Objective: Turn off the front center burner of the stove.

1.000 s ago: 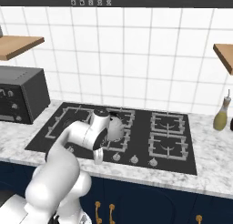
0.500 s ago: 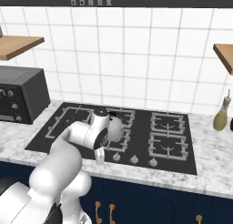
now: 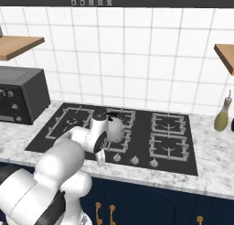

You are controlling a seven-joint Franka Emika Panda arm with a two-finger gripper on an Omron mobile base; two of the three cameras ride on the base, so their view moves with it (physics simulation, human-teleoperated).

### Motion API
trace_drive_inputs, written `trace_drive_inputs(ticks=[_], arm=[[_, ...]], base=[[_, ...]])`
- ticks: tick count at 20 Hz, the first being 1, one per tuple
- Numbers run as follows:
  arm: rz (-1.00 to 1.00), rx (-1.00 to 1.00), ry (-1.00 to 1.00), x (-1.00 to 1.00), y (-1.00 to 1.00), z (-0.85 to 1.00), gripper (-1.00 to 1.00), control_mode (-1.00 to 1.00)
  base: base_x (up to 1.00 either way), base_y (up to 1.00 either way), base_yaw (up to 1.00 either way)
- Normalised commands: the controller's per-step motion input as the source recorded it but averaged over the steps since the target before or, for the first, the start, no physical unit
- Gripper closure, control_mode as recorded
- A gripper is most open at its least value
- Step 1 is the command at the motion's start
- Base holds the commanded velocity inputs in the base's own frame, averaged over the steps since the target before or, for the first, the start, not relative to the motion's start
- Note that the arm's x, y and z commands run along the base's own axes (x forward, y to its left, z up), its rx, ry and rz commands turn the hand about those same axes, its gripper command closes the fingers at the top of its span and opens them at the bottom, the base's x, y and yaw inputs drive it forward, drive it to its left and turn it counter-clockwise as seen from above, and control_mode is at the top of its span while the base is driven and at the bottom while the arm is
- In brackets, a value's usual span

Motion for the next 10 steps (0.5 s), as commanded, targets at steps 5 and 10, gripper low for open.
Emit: trace_drive_inputs(ticks=[5,10], arm=[[0.0,0.0,0.0,0.35,0.0,0.0,-1.0,-1.0],[0.0,0.0,0.0,0.11,0.0,-0.04,-1.0,-1.0]], base=[[0.0,0.0,0.0],[0.0,0.0,0.0]])
